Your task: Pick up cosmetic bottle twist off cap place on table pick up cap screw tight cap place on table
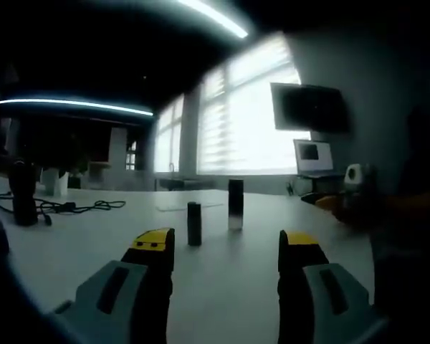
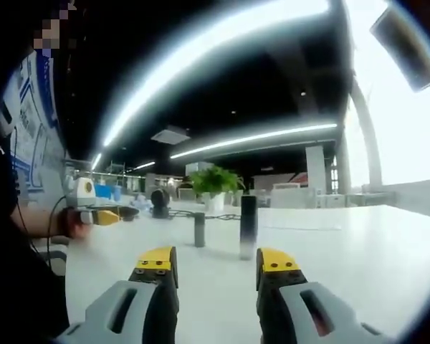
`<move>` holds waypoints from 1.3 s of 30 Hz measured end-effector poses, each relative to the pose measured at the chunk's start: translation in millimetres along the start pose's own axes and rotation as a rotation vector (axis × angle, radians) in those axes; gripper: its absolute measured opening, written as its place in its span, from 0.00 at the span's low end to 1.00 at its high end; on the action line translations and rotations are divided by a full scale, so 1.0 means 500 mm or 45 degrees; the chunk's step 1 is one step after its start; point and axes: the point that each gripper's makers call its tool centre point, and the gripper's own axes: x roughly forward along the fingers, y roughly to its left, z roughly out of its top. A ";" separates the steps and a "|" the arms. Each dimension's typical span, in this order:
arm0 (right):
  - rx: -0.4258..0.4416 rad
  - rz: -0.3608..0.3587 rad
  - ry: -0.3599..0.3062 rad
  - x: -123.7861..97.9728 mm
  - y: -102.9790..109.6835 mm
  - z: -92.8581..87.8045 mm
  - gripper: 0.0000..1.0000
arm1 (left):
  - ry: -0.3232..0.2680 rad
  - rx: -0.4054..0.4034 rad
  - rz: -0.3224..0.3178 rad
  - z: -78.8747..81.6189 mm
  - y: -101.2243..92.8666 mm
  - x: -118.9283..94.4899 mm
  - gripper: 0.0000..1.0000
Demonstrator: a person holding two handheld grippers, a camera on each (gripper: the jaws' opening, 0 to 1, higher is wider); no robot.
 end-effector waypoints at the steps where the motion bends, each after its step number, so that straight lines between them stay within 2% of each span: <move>1: 0.002 0.003 -0.001 0.000 0.001 0.000 0.37 | 0.003 0.000 0.001 -0.001 0.000 0.000 0.48; 39: -0.003 0.005 0.005 0.000 0.002 -0.002 0.36 | 0.003 0.007 0.001 -0.003 0.007 0.006 0.48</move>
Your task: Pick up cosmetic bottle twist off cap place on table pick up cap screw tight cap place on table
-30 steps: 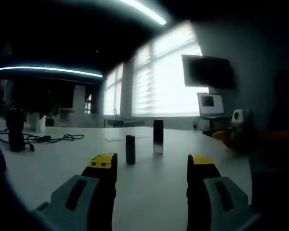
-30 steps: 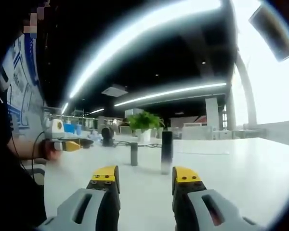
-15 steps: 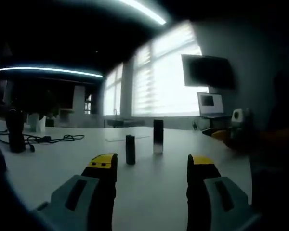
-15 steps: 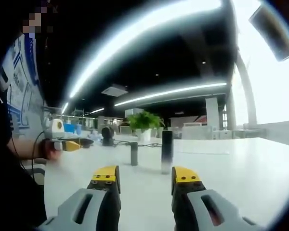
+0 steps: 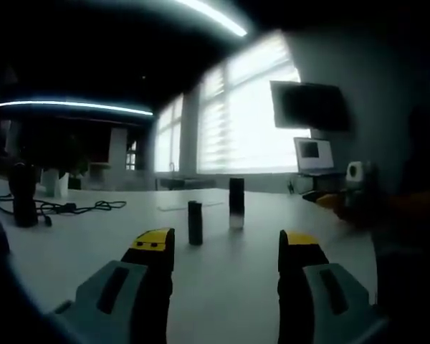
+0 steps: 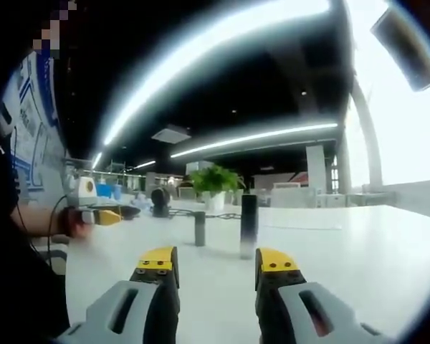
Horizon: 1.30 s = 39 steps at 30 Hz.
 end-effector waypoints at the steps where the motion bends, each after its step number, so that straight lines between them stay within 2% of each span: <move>1: 0.000 -0.001 0.000 0.000 -0.001 0.000 0.36 | 0.002 -0.007 0.007 -0.001 0.005 0.002 0.48; 8: -0.003 -0.001 0.001 0.000 -0.002 -0.001 0.36 | -0.004 -0.057 0.054 -0.001 0.036 0.014 0.48; 15: -0.002 -0.002 0.001 -0.001 -0.002 -0.001 0.36 | 0.032 -0.004 0.057 -0.013 0.034 0.044 0.48; 18: -0.002 -0.002 0.002 -0.001 -0.002 -0.001 0.36 | 0.061 0.003 0.099 -0.022 0.046 0.056 0.48; 20: -0.005 -0.002 0.002 -0.001 -0.002 -0.001 0.36 | 0.099 -0.036 0.183 -0.034 0.066 0.056 0.46; 23: -0.007 0.000 0.003 0.000 -0.001 -0.001 0.36 | 0.091 -0.042 0.222 -0.034 0.079 0.064 0.45; 26: -0.007 -0.002 0.008 0.000 -0.002 -0.002 0.36 | 0.066 -0.085 0.197 -0.030 0.069 0.088 0.45; 32: -0.007 -0.005 0.007 -0.001 -0.004 -0.002 0.36 | 0.118 -0.039 0.144 -0.050 0.035 0.144 0.44; 34: -0.009 -0.004 0.006 -0.002 -0.003 -0.001 0.36 | 0.148 -0.020 0.151 -0.059 0.037 0.154 0.44; 39: -0.005 0.001 0.003 -0.001 -0.003 -0.001 0.36 | 0.144 -0.020 0.163 -0.060 0.050 0.167 0.44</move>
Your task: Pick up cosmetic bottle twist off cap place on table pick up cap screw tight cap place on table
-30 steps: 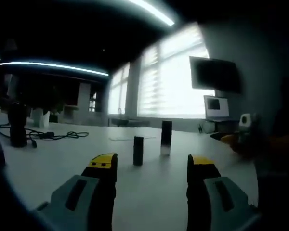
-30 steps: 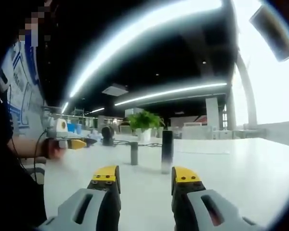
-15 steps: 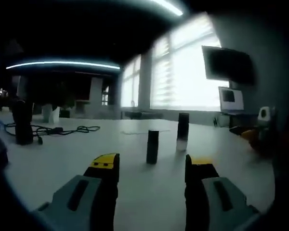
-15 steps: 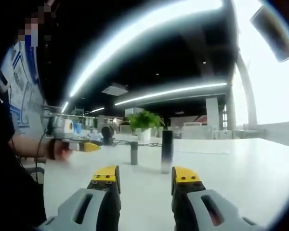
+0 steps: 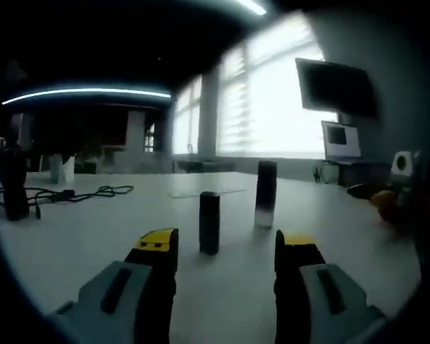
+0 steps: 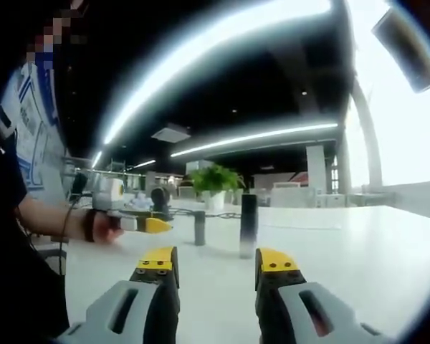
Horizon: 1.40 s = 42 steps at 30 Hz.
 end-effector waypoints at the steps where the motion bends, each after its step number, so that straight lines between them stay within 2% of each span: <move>1: -0.001 0.000 0.000 0.000 0.000 0.000 0.36 | 0.004 0.007 0.002 -0.001 0.003 0.003 0.44; 3: -0.001 0.001 -0.005 0.000 0.000 0.002 0.36 | 0.016 0.034 0.020 -0.005 0.013 0.010 0.44; 8: 0.002 0.002 -0.012 0.000 0.000 0.003 0.36 | 0.036 0.021 0.007 -0.011 0.027 0.023 0.43; 11: 0.002 0.002 -0.013 -0.001 0.000 0.004 0.36 | 0.040 0.046 -0.014 -0.011 0.026 0.036 0.43; 14: -0.003 -0.002 -0.013 -0.001 0.000 0.004 0.36 | 0.022 0.087 0.000 -0.004 0.034 0.050 0.38; 21: -0.010 0.005 -0.013 -0.001 0.002 0.004 0.36 | 0.059 0.113 -0.021 -0.015 0.028 0.078 0.38; 28: -0.014 0.000 -0.018 -0.002 -0.001 0.005 0.36 | 0.093 0.039 -0.012 -0.025 0.042 0.107 0.35; 33: -0.013 0.002 -0.016 -0.001 -0.001 0.004 0.36 | 0.131 0.067 -0.031 -0.036 0.030 0.121 0.27; 38: -0.018 0.001 -0.017 -0.001 -0.001 0.004 0.36 | 0.139 0.053 -0.021 -0.038 0.038 0.124 0.25; 42: -0.021 0.006 -0.014 -0.001 0.001 0.004 0.36 | 0.138 0.060 -0.017 -0.038 0.038 0.130 0.21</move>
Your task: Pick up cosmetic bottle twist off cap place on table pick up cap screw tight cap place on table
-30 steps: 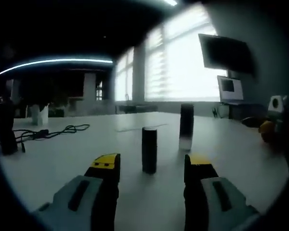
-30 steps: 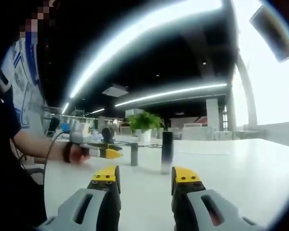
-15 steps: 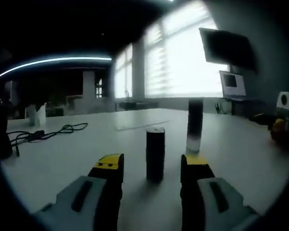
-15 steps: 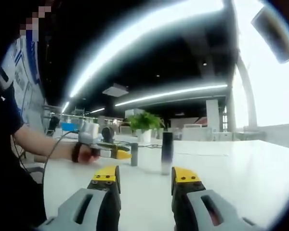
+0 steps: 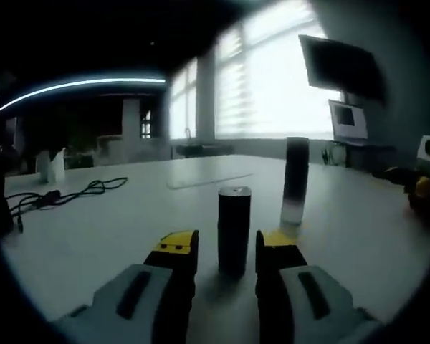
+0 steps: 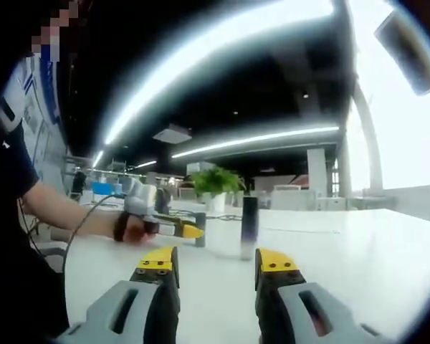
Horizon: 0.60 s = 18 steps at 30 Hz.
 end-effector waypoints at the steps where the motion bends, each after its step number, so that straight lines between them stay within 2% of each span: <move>1: 0.001 0.001 0.001 0.000 0.000 0.000 0.36 | 0.001 0.002 -0.002 0.000 -0.002 0.002 0.19; 4: 0.002 -0.001 0.001 0.000 0.000 0.000 0.35 | -0.005 0.020 -0.036 0.002 -0.016 0.005 0.16; 18: 0.005 0.000 0.003 0.000 0.000 -0.001 0.35 | -0.004 0.015 -0.043 0.000 -0.017 0.002 0.08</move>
